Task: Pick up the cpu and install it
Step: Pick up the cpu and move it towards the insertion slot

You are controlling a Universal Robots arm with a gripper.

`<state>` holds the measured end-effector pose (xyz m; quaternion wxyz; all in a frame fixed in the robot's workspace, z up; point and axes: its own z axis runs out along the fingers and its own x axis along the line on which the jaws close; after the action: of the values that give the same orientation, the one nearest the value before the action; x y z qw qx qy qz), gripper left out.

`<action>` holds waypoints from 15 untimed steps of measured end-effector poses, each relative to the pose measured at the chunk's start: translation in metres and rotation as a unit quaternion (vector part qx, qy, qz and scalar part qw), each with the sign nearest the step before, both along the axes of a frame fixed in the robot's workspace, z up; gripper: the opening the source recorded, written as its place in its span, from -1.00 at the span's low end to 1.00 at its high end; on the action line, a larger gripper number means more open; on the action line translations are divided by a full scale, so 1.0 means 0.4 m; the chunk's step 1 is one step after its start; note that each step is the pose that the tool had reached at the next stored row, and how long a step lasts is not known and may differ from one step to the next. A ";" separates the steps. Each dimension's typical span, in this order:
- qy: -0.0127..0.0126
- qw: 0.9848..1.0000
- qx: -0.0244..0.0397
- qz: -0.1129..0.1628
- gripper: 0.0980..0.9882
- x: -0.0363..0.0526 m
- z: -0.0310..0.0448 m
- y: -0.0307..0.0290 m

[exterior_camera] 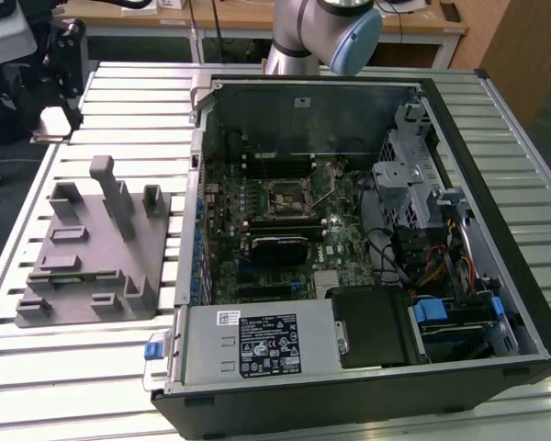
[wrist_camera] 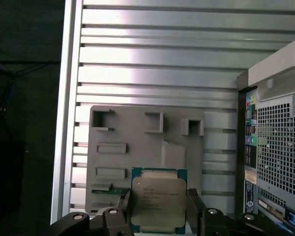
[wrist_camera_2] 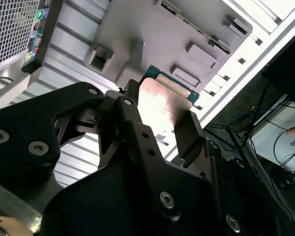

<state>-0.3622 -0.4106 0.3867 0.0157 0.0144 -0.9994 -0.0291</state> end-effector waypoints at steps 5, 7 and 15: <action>0.001 1.000 0.000 0.000 -0.02 0.040 -0.001 0.000; 0.002 1.000 0.000 0.000 -0.02 0.059 -0.002 0.000; 0.002 1.000 0.000 0.000 -0.02 0.122 -0.003 0.000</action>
<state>-0.3132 -0.4105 0.3856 0.0180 0.0143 -0.9993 -0.0291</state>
